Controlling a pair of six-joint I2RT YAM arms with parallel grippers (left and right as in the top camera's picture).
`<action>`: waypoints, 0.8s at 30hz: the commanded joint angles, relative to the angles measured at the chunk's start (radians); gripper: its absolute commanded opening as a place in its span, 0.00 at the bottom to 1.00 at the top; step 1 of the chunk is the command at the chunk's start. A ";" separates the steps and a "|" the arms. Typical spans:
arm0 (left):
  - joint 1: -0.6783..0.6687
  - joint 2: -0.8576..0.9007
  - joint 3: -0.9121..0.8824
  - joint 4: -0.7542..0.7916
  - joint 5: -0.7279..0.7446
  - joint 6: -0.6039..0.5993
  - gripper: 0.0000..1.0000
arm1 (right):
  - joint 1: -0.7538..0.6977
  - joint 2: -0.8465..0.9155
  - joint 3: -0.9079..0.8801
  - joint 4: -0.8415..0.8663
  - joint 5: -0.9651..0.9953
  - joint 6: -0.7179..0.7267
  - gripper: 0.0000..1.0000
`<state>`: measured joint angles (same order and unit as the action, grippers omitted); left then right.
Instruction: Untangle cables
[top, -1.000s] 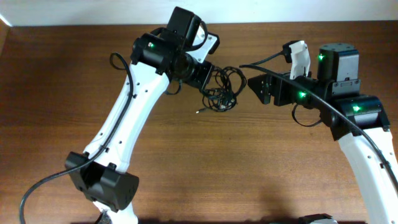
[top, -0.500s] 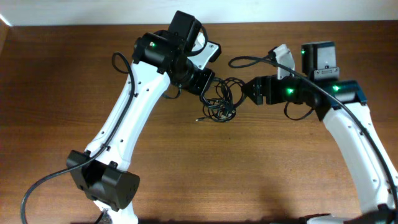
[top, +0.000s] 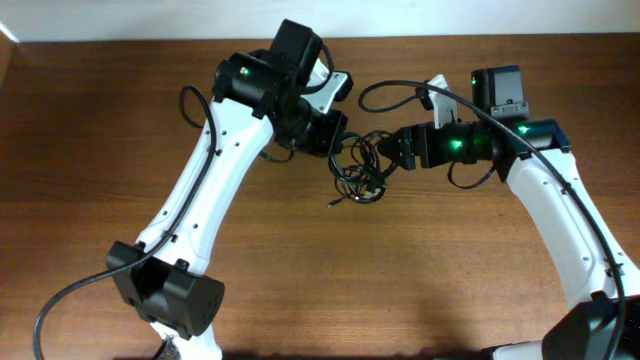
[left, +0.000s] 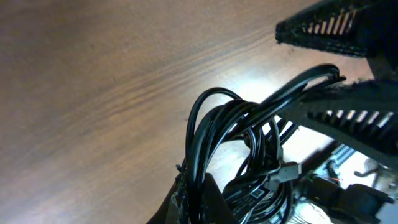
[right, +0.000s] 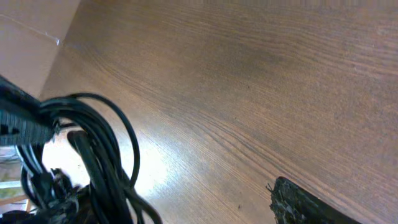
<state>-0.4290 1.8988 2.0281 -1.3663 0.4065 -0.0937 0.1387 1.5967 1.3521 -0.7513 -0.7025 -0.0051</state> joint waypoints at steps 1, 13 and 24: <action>0.003 0.003 0.002 -0.031 0.140 -0.030 0.00 | 0.006 0.016 0.010 0.020 -0.027 -0.018 0.73; 0.003 0.003 0.002 -0.055 0.365 -0.030 0.00 | 0.006 0.016 0.009 0.023 -0.027 -0.018 0.41; 0.003 0.003 0.002 -0.023 0.008 -0.079 0.00 | -0.037 0.014 0.010 0.054 -0.028 0.039 0.04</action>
<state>-0.4229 1.8992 2.0281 -1.3907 0.6247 -0.1257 0.1318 1.6077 1.3521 -0.7120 -0.7197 -0.0219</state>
